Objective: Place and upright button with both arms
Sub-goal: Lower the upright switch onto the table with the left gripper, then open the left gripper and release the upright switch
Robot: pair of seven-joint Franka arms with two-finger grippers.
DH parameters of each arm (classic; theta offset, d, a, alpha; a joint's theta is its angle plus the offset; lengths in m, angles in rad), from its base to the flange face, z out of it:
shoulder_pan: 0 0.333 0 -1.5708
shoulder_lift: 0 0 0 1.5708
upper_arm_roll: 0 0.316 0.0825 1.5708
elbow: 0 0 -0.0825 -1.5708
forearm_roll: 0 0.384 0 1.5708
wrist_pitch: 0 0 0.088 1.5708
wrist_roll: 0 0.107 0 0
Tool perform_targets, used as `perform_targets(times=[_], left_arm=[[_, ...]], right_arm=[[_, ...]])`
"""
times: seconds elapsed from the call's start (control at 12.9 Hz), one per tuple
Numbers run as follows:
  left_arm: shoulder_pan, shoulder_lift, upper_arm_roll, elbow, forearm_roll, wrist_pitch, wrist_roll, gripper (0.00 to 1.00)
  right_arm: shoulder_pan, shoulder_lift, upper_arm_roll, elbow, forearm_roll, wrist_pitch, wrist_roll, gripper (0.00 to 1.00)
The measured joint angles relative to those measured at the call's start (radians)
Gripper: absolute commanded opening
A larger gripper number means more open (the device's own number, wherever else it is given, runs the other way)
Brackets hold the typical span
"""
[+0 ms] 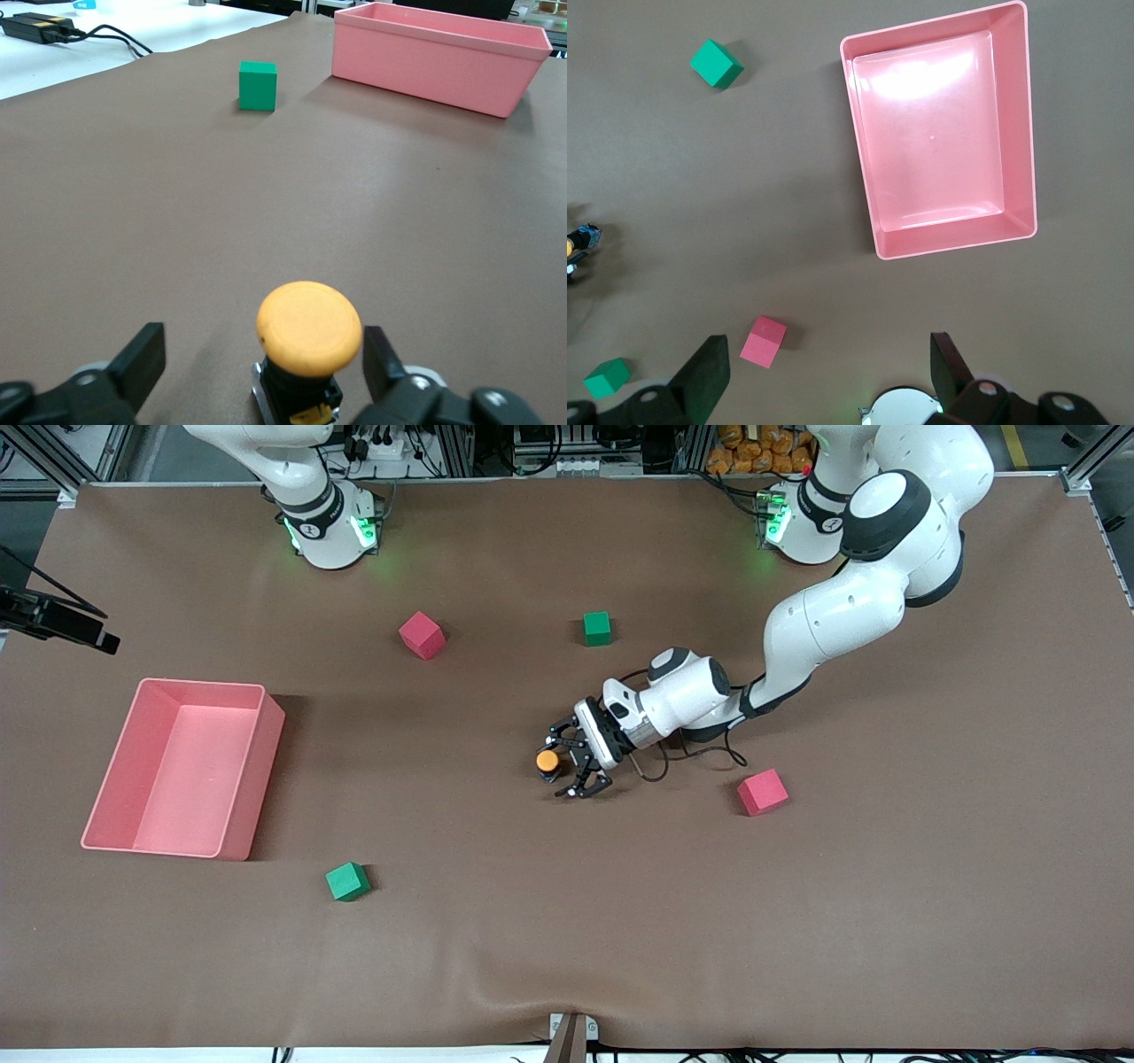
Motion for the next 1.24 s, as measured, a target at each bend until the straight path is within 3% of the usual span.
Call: perform_targets(times=[0.77,1.0,1.24], left_arm=[[0.028,-0.078,-0.025,-0.037,0.031,0.009,-0.145,1.0],[0.069,-0.104,-0.026,-0.138,0.048,0.012,-0.145,1.0],[0.126,-0.196,-0.035,-0.269,0.051,0.02,-0.146,1.0]], right_arm=[[0.0,0.0,0.0,0.0,0.0,0.0,0.0,1.0],[-0.001,0.0,-0.001,0.001,0.0,0.003,0.0,1.0],[0.0,0.0,0.0,0.005,0.0,0.004,0.0,1.0]])
